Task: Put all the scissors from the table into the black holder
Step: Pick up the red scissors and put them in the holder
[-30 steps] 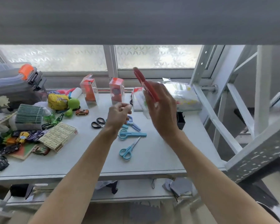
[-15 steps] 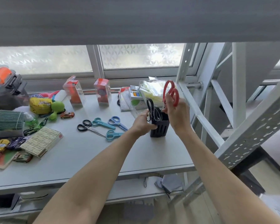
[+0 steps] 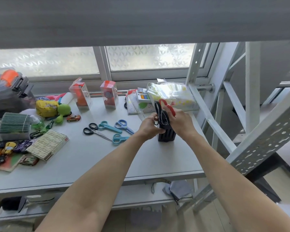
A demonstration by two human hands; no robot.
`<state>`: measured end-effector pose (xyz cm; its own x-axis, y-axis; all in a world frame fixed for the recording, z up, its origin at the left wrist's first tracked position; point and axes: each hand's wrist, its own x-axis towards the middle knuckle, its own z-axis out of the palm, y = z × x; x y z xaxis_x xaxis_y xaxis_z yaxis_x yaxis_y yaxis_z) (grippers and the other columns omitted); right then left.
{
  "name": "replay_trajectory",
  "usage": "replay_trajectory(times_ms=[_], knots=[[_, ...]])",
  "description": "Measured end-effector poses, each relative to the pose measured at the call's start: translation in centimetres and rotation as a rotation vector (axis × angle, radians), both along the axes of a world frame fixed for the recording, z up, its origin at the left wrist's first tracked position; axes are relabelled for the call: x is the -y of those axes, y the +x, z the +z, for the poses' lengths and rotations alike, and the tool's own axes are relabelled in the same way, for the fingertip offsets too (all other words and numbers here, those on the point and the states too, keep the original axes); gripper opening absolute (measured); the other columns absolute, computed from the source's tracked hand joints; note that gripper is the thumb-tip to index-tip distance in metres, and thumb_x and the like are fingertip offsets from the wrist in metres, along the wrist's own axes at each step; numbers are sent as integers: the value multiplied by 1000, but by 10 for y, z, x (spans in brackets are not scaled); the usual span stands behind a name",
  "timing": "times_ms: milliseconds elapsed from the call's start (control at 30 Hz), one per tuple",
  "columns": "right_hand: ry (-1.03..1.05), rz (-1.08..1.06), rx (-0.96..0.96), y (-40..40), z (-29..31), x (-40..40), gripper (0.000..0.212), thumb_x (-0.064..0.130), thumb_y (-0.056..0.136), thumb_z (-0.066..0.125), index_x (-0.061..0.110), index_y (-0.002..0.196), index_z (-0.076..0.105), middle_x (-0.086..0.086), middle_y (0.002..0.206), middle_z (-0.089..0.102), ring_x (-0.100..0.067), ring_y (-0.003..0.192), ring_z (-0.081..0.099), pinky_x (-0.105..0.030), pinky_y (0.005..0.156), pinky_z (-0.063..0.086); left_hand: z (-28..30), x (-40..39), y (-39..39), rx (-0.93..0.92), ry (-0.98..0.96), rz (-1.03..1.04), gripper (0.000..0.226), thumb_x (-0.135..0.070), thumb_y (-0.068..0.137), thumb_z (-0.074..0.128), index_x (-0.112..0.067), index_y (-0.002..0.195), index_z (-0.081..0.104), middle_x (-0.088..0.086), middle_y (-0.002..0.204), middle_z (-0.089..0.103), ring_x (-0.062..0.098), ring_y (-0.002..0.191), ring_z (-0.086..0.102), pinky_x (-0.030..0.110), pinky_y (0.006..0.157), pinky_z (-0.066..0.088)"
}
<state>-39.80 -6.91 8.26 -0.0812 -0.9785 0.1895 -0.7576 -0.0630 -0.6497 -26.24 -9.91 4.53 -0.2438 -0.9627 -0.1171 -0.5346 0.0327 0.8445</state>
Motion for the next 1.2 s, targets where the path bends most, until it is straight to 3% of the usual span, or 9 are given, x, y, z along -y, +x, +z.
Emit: replay_trajectory(times_ms=[167,333,500,600,700,867,1000,1100,1200], knots=[[64,16,-1,1,6,-3,69,53,101,19,16,55,52,-1,56,54,-20,58,47,-30,54,34,-3,1,0,10,-10,-3,63,-12,70,79,-18,127,55,4,120,64,25,111,60,48,93,54],[-36,-82,14,0,1,-1,66,41,104,32,14,45,38,0,45,42,-17,46,39,-35,53,29,-3,1,1,-8,-11,3,62,-10,71,79,-18,128,57,0,114,63,23,109,59,47,93,55],[-52,-68,29,-6,0,4,61,44,102,38,15,48,45,-2,50,48,-24,54,45,-35,58,36,-5,3,2,-18,-22,-5,62,-11,72,79,-17,129,55,2,117,63,24,111,60,46,93,54],[-93,-116,93,-10,-1,5,62,47,102,35,4,74,69,-12,70,69,-30,71,63,-41,71,53,-8,4,2,-26,-26,-12,64,-11,73,79,-18,131,54,1,119,62,20,107,58,46,94,54],[-215,-178,168,-7,8,1,57,44,103,35,6,89,75,-11,88,75,-25,80,69,-39,79,55,-11,5,3,-17,-31,-14,68,-14,73,80,-20,135,51,3,127,61,20,112,57,46,94,54],[-478,-180,244,25,50,-11,43,34,103,39,11,92,73,-5,91,73,-17,77,66,-38,76,53,-15,1,23,20,-8,-4,81,-22,73,80,-21,145,43,7,134,56,28,114,60,45,95,54],[-530,-2,224,79,65,-25,41,30,102,41,5,84,68,-5,83,68,-21,71,62,-38,66,49,-22,-7,68,-36,-84,184,39,-16,85,68,-8,123,61,11,116,66,25,89,66,28,71,57],[-444,132,166,121,41,-25,47,34,101,38,4,82,67,-7,79,67,-22,67,61,-37,64,47,-32,-10,117,-8,-108,433,23,-11,90,59,-6,112,66,13,111,68,28,97,66,38,86,56],[-218,208,100,153,2,-11,42,31,101,38,6,88,69,-11,87,69,-26,75,63,-39,69,49,-41,-12,168,152,-90,631,28,-7,92,54,-7,118,63,15,123,61,30,109,62,34,95,47]])
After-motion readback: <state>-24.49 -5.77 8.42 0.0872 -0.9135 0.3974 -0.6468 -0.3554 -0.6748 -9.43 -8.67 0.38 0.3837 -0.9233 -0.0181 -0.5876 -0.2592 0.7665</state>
